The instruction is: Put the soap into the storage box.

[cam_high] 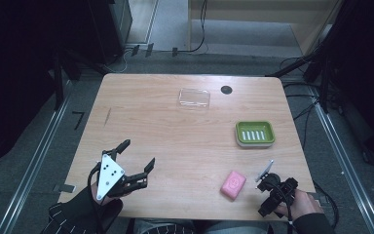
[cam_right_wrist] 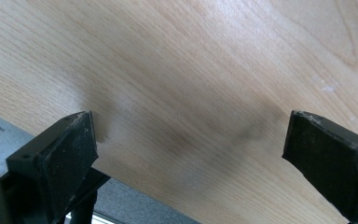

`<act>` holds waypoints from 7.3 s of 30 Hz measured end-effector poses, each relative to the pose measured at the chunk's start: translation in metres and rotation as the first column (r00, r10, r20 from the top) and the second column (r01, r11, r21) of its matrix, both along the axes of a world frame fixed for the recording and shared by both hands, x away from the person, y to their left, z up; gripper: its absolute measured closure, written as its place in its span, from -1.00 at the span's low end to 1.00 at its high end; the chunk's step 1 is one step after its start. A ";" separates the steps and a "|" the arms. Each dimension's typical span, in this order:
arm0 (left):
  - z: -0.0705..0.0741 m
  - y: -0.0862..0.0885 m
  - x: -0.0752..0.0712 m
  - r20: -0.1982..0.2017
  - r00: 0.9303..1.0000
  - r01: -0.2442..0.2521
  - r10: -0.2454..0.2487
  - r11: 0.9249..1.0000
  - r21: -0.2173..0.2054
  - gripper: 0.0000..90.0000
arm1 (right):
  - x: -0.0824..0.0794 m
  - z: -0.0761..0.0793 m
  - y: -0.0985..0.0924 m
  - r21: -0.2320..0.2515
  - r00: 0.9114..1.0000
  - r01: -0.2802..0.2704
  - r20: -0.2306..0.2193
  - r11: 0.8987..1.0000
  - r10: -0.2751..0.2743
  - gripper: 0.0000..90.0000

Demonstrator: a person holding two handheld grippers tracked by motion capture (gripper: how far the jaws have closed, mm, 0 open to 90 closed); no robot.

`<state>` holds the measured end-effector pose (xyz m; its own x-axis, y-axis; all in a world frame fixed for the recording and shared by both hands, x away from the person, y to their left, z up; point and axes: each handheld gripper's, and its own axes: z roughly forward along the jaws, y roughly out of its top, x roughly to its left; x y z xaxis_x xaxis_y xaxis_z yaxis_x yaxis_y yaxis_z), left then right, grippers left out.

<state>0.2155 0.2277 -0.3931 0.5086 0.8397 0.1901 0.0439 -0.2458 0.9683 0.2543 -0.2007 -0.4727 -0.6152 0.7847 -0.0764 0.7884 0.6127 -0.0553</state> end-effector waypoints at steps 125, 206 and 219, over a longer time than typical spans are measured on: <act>-0.002 -0.004 -0.005 0.051 0.998 0.037 -0.039 0.999 0.037 -0.70 | 0.041 0.015 0.085 0.080 0.965 -0.253 0.096 0.964 0.245 -0.70; -0.002 -0.005 -0.007 0.068 0.997 0.041 -0.045 0.998 0.056 -0.70 | 0.081 0.029 0.015 0.026 0.996 0.027 0.079 0.999 -0.029 -0.70; -0.002 -0.006 -0.007 0.067 0.997 0.044 -0.047 0.998 0.053 -0.70 | 0.092 0.034 0.013 0.036 0.995 0.053 0.086 0.998 -0.056 -0.70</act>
<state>0.2082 0.2220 -0.3955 0.5303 0.8042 0.2685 -0.0346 -0.2960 0.9546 0.3467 -0.1872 -0.4388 -0.5636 0.8198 -0.1014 0.8215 0.5691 0.0349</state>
